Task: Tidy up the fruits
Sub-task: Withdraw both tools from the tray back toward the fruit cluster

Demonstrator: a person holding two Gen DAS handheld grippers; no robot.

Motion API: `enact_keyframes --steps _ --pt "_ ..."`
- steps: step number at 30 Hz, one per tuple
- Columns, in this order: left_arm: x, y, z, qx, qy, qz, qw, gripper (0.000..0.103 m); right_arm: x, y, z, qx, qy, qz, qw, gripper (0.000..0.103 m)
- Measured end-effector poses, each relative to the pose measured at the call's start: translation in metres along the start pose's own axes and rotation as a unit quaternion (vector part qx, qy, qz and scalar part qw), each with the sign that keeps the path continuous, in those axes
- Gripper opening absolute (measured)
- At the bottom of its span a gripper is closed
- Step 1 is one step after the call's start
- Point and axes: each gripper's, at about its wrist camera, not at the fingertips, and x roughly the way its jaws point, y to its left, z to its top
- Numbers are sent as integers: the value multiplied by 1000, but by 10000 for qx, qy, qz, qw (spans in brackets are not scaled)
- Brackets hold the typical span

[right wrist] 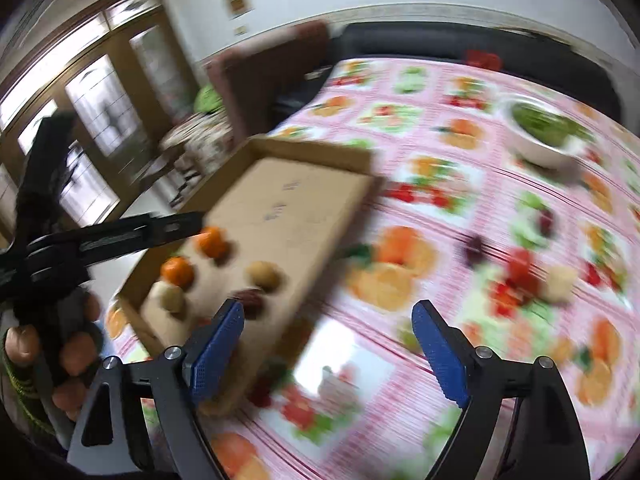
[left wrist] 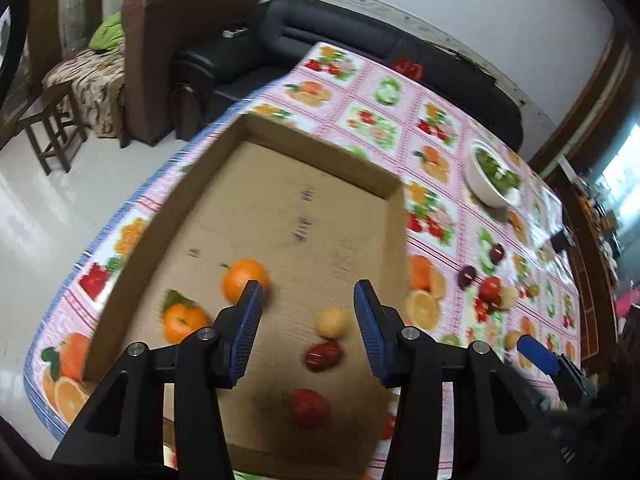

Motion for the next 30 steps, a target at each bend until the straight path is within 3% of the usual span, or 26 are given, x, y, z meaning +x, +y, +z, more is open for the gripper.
enact_keyframes --steps 3,5,9,12,14,16,21,24,30 --pt "-1 -25 -8 227 67 -199 9995 46 -25 -51 -13 1023 -270 442 9934 88" --pt "0 -45 -14 427 111 -300 9986 46 -32 -87 -28 1795 -157 904 9795 95" --pt "8 -79 -26 728 287 -459 9959 46 -56 -102 -26 1431 -243 356 9888 95" --pt "13 -99 -36 950 401 -535 9932 46 -109 -119 -15 1467 -1159 102 9823 98" --pt "17 -112 -43 1084 468 -580 9913 46 -109 -133 -17 1609 -1009 -112 9817 103" --pt "21 -121 -48 1198 534 -594 9896 46 -86 -145 -24 1674 -367 -246 9849 102" --pt "29 -137 -54 1391 632 -575 9866 46 -68 -146 -42 1296 -277 -1065 9854 97" --pt "34 -141 -51 1424 639 -549 9862 46 -66 -140 -46 970 -421 -1195 9872 91" --pt "47 -148 -41 1467 653 -491 9858 46 -38 -145 -45 843 -273 -1144 9895 58"
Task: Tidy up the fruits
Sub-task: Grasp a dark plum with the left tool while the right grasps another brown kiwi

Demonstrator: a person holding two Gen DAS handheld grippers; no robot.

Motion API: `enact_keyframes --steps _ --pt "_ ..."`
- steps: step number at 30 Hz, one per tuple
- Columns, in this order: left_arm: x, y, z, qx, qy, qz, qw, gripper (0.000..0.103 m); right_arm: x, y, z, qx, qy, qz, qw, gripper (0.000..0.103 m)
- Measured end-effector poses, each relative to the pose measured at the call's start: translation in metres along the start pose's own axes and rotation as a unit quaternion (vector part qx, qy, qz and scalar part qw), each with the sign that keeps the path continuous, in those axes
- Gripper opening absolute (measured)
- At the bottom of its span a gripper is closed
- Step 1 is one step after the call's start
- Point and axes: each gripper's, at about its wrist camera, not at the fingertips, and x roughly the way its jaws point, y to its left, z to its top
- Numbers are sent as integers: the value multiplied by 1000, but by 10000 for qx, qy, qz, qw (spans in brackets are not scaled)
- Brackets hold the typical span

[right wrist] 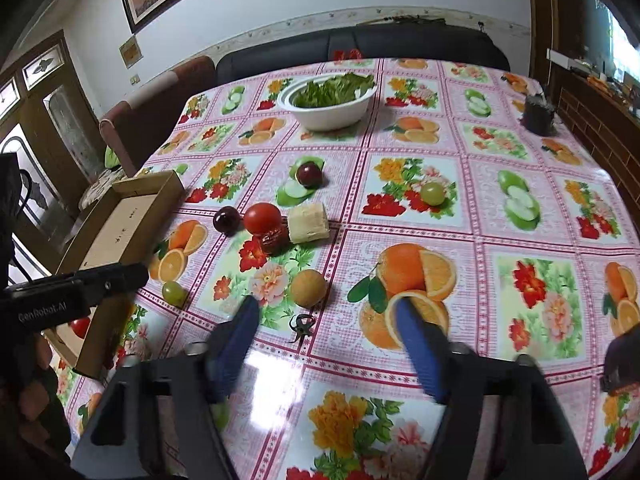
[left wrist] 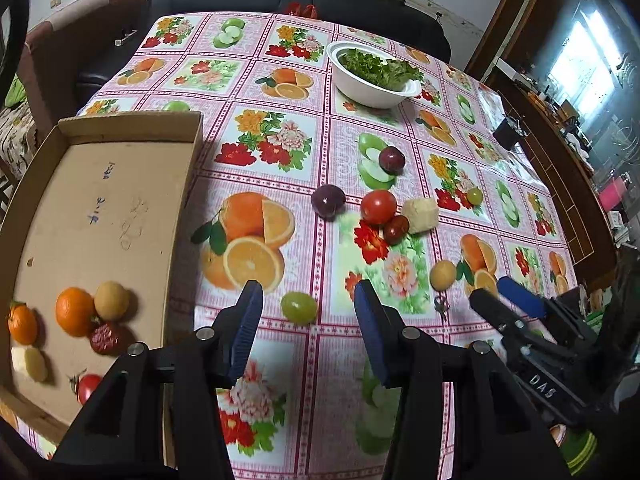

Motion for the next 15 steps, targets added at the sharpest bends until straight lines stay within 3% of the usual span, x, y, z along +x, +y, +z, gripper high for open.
enact_keyframes --steps 15 --pt "66 -19 43 518 208 207 9982 46 51 10 10 -132 427 -43 9990 56"
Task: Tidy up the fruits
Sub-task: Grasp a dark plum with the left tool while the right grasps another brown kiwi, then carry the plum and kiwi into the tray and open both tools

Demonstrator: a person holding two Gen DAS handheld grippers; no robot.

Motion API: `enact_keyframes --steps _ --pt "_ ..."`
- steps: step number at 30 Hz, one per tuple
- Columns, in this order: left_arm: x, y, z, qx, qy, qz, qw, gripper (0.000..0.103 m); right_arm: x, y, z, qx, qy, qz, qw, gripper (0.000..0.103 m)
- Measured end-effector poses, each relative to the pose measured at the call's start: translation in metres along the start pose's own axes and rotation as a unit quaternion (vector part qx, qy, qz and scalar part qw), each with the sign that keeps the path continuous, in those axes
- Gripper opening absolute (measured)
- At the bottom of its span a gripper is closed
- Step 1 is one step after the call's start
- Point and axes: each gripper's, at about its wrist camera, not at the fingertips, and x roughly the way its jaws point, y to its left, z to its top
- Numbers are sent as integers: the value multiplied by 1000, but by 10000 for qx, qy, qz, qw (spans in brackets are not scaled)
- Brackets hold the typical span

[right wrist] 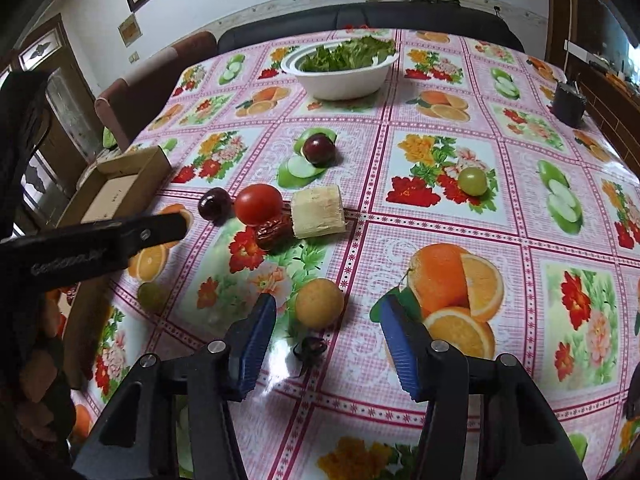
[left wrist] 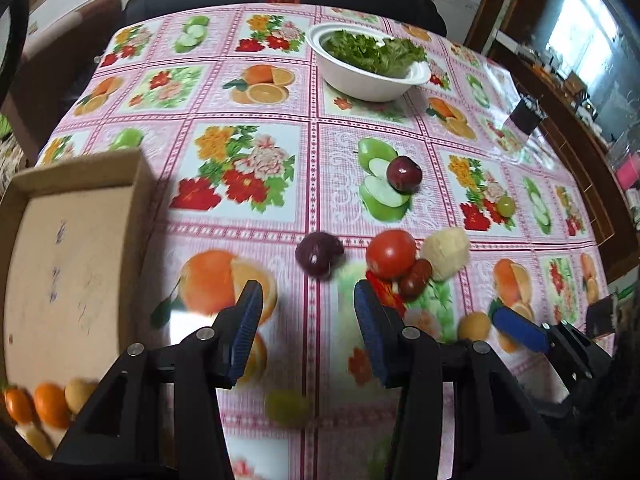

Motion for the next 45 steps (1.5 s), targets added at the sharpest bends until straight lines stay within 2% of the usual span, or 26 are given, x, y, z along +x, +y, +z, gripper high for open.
enact_keyframes --steps 5,6,7,8,10,11,16,22,30,45 --pt "19 -5 7 109 90 25 9999 46 8 1 3 -49 35 -45 10000 55" --pt "23 -6 8 133 114 35 9998 43 8 1 4 -59 32 -65 10000 52" --pt "25 -7 7 151 124 30 9998 30 9 2 5 -86 26 -107 9999 50" --pt "26 -9 6 209 59 131 9997 27 9 3 5 -129 28 -151 9998 43" --pt "25 -12 5 281 24 185 9994 26 10 5 4 -220 18 -247 9995 37" --pt "24 -11 4 279 19 176 9995 26 10 5 5 -257 17 -268 9993 28" --pt "10 -6 -1 165 -83 77 9998 26 3 6 2 -205 -27 -123 9997 27" --pt "-23 8 -15 -69 -262 -114 9996 26 -24 13 2 -112 -269 176 9994 27" --pt "-58 33 -34 -389 -478 -142 9980 26 -45 33 4 -225 -441 350 9982 27" --pt "-91 65 -52 -651 -748 262 9947 26 -46 73 -1 -516 -343 640 9960 26"
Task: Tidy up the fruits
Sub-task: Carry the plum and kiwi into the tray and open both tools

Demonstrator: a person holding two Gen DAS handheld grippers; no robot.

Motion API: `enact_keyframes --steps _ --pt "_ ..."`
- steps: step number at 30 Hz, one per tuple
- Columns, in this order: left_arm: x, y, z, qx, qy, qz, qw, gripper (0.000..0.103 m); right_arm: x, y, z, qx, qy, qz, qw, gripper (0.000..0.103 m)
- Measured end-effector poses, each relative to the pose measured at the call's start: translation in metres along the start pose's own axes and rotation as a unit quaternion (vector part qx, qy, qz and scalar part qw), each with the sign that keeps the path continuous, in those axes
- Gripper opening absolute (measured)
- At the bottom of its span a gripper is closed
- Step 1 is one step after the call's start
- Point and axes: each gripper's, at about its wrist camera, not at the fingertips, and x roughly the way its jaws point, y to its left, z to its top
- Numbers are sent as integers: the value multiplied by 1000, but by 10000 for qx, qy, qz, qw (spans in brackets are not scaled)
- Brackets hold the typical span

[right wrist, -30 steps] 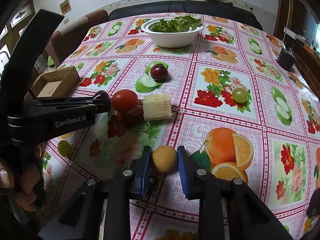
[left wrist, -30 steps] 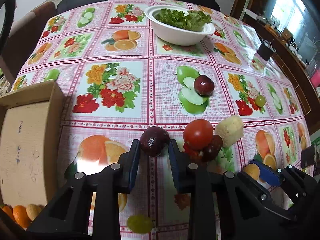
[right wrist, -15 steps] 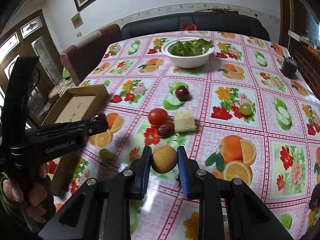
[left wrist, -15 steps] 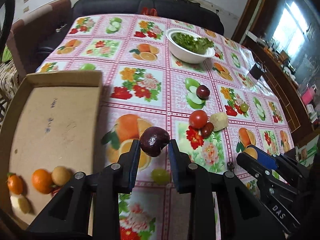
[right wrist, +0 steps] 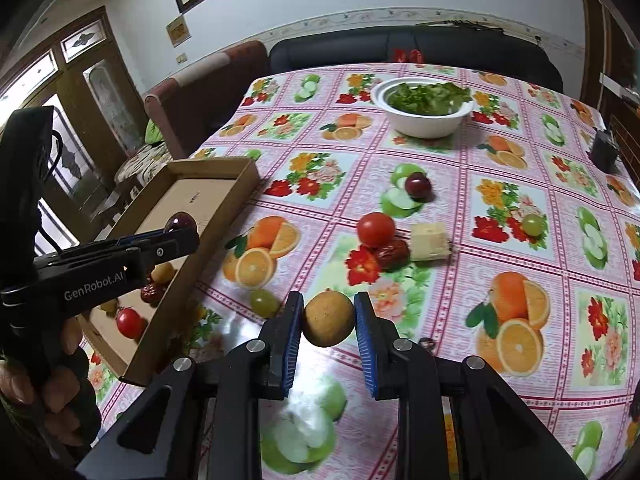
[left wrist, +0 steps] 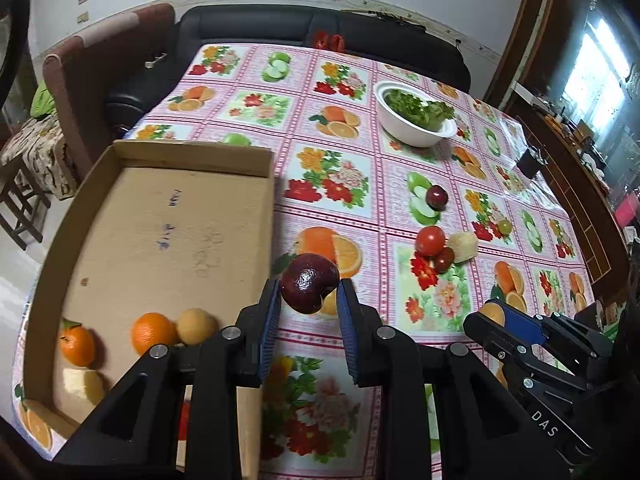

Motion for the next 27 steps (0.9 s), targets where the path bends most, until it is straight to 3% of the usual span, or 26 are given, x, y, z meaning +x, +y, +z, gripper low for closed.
enact_keyframes --steps 27 --pt "-12 97 3 -687 -177 642 9954 26 52 90 26 -546 170 732 9957 26"
